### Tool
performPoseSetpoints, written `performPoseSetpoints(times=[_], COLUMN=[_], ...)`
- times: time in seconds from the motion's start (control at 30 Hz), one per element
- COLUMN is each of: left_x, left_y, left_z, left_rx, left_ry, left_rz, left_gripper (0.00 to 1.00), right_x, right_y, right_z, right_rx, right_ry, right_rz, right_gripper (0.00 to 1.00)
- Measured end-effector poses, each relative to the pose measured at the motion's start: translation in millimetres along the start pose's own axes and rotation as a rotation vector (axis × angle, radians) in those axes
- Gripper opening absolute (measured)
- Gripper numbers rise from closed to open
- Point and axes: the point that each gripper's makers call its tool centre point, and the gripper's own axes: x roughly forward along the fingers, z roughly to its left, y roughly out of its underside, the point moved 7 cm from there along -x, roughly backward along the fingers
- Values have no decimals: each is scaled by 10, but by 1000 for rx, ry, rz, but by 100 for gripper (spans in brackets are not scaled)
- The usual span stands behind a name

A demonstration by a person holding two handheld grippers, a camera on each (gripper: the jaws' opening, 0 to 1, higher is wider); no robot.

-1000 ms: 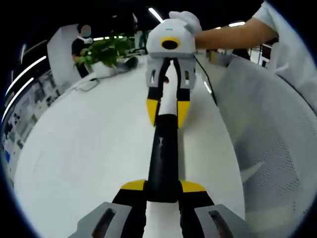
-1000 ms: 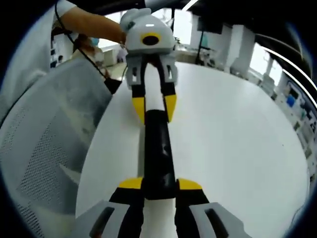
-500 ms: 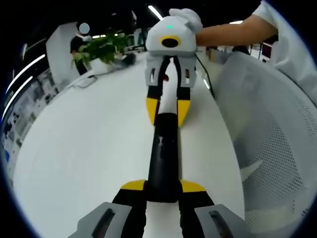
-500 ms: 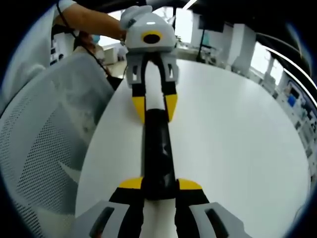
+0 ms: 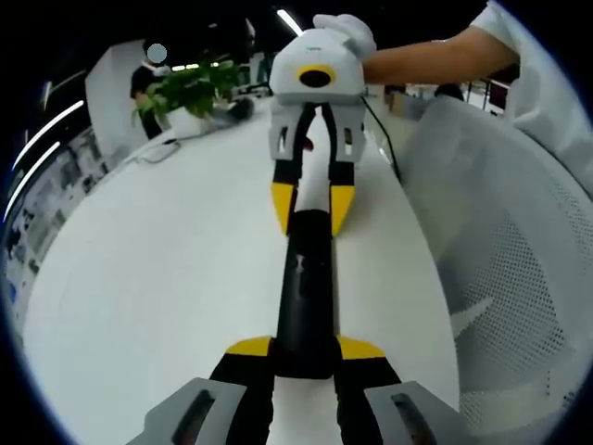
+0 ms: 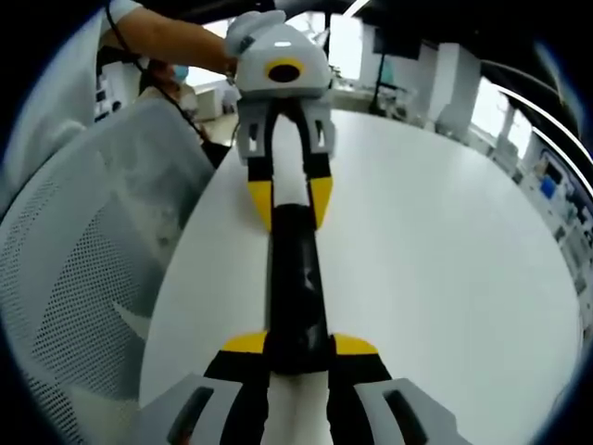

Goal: Press the specified remote control buttons in sequence, fully releasing each button before pressing the next.

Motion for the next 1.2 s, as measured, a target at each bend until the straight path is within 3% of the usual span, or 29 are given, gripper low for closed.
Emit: performPoseSetpoints(times=[1.2], left_x=[6], left_y=[29], left_z=[-13], left_rx=[-6], left_ry=[-1], left_rz=[-27], left_gripper=[23], right_x=[2], right_y=[-10], right_z=[15], right_rx=[-29], right_ry=[-7], right_rz=[30], right_gripper=[21])
